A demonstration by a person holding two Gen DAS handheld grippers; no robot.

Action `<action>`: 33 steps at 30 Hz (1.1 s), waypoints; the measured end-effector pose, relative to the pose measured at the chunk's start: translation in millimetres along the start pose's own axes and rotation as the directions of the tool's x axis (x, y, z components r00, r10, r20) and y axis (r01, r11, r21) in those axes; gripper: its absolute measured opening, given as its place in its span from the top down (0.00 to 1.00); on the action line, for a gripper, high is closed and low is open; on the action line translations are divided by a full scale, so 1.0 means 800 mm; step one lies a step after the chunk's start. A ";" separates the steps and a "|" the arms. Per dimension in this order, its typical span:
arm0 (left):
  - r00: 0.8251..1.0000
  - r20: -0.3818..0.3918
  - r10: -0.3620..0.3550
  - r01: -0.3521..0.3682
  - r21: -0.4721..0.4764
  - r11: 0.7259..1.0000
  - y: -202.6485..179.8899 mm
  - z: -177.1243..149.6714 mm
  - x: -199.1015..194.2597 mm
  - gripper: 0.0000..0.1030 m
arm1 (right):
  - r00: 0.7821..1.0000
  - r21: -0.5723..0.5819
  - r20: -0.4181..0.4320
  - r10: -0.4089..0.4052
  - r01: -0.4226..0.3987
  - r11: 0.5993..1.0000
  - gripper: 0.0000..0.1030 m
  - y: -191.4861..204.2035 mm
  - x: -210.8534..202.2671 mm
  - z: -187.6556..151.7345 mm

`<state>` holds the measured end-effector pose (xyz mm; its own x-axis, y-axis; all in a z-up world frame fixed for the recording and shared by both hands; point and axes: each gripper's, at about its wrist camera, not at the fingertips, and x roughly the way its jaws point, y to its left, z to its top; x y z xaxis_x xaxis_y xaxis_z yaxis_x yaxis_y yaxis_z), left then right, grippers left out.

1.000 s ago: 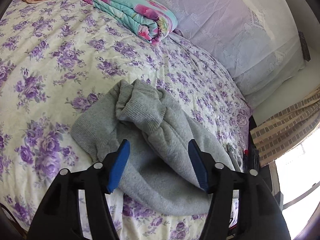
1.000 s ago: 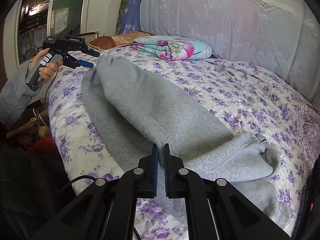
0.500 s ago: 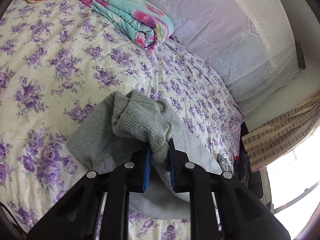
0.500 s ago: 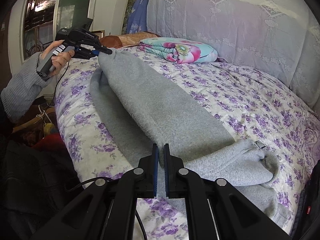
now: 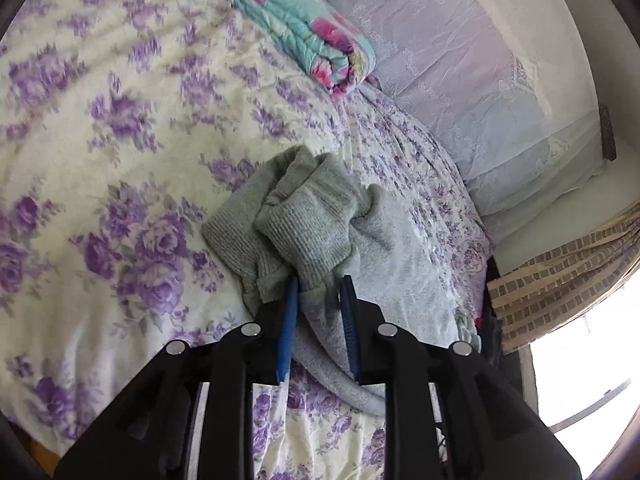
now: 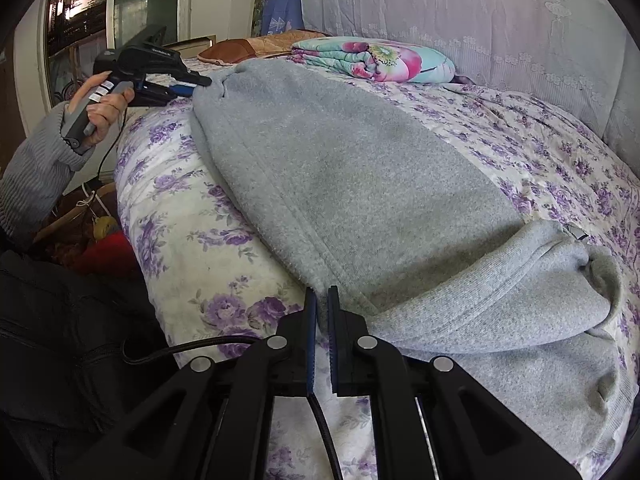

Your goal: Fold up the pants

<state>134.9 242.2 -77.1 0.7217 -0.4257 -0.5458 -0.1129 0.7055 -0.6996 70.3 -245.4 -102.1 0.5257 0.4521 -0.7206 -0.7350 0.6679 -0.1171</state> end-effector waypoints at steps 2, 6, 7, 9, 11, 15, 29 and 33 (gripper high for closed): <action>0.999 0.051 0.003 -0.006 0.070 0.998 -0.026 0.001 -0.020 0.82 | 1.000 0.012 0.002 0.006 -0.006 1.000 0.94 -0.003 0.003 -0.001; 0.999 0.037 -0.033 0.026 0.166 0.986 -0.075 0.004 -0.019 0.82 | 1.000 0.035 0.013 0.014 -0.015 0.999 0.94 -0.006 0.003 -0.003; 0.999 0.018 -0.030 0.026 0.189 0.982 -0.084 0.004 -0.009 0.80 | 1.000 0.038 0.016 0.014 -0.014 0.999 0.94 -0.006 0.003 -0.004; 1.000 -0.023 -0.006 0.011 0.217 0.976 -0.094 0.001 0.018 0.79 | 1.000 0.046 0.022 0.012 -0.013 0.999 0.94 -0.006 0.003 -0.005; 0.996 -0.054 0.075 -0.062 0.223 0.973 -0.086 -0.001 0.049 0.78 | 0.999 0.057 0.030 0.012 -0.014 0.998 0.94 -0.006 0.003 -0.007; 0.987 -0.106 0.120 -0.108 0.114 0.988 -0.020 -0.008 0.086 0.98 | 0.998 0.087 0.054 0.022 -0.027 0.996 0.94 -0.010 0.003 -0.011; 1.000 -0.028 -0.004 0.012 0.288 0.958 -0.106 -0.053 0.043 0.55 | 0.984 0.175 0.166 0.066 -0.095 0.980 0.55 -0.024 -0.055 0.003; 0.992 -0.121 -0.028 0.071 0.368 0.927 -0.140 -0.079 0.082 0.53 | 0.977 0.278 0.185 -0.103 0.049 0.959 0.40 -0.064 -0.084 0.029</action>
<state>152.1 99.4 -63.9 0.6364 -0.5108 -0.5780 0.1981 0.8324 -0.5175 82.9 -296.3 -32.0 0.6691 0.4824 -0.5653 -0.5603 0.8272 0.0426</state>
